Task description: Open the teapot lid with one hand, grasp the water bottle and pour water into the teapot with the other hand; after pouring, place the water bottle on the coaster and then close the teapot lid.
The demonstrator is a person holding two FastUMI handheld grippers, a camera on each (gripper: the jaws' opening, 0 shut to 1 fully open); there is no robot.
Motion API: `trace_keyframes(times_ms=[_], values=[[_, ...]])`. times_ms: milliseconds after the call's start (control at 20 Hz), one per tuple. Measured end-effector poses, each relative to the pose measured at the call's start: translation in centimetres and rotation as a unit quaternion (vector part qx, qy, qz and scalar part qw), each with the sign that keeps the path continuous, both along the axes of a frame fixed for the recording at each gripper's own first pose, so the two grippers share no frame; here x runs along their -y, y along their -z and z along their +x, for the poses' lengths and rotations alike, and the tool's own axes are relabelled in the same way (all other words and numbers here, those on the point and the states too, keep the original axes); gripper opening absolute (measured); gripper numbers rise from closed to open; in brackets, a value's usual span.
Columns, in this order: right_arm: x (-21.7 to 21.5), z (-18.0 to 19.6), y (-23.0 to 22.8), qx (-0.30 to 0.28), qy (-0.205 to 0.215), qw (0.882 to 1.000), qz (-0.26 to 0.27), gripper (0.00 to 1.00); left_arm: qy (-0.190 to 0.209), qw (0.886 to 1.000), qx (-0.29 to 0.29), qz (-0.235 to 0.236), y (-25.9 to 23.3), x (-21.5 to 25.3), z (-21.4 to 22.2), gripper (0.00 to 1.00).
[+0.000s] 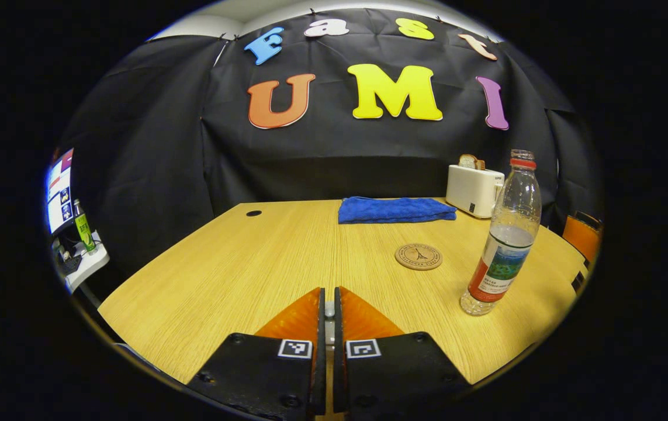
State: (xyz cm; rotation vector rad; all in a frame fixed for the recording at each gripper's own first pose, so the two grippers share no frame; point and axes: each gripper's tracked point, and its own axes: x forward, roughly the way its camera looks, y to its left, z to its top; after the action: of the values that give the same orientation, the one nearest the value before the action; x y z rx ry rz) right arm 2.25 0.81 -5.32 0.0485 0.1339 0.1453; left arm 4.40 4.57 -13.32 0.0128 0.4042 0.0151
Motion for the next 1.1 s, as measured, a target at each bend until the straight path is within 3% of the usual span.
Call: trace_keyframes(times_ms=[100, 600, 1100], values=[[-0.9, -0.1, -0.1, 0.005, -0.015, 1.000, -0.015, 0.96, 0.005, 1.000, 0.006, 0.005, -0.3, 0.0, 0.0, 0.03], [-4.9, 0.0, 2.7, -0.026, -0.070, 0.997, -0.027, 0.96, 0.008, 0.997, 0.079, -0.020, -6.3, 0.1, -1.5, 0.03], [-8.6, 4.0, 4.9, -0.042, -0.082, 0.995, -0.033, 0.96, -0.002, 0.993, 0.111, -0.042, -8.8, -0.7, -4.0, 0.02]])
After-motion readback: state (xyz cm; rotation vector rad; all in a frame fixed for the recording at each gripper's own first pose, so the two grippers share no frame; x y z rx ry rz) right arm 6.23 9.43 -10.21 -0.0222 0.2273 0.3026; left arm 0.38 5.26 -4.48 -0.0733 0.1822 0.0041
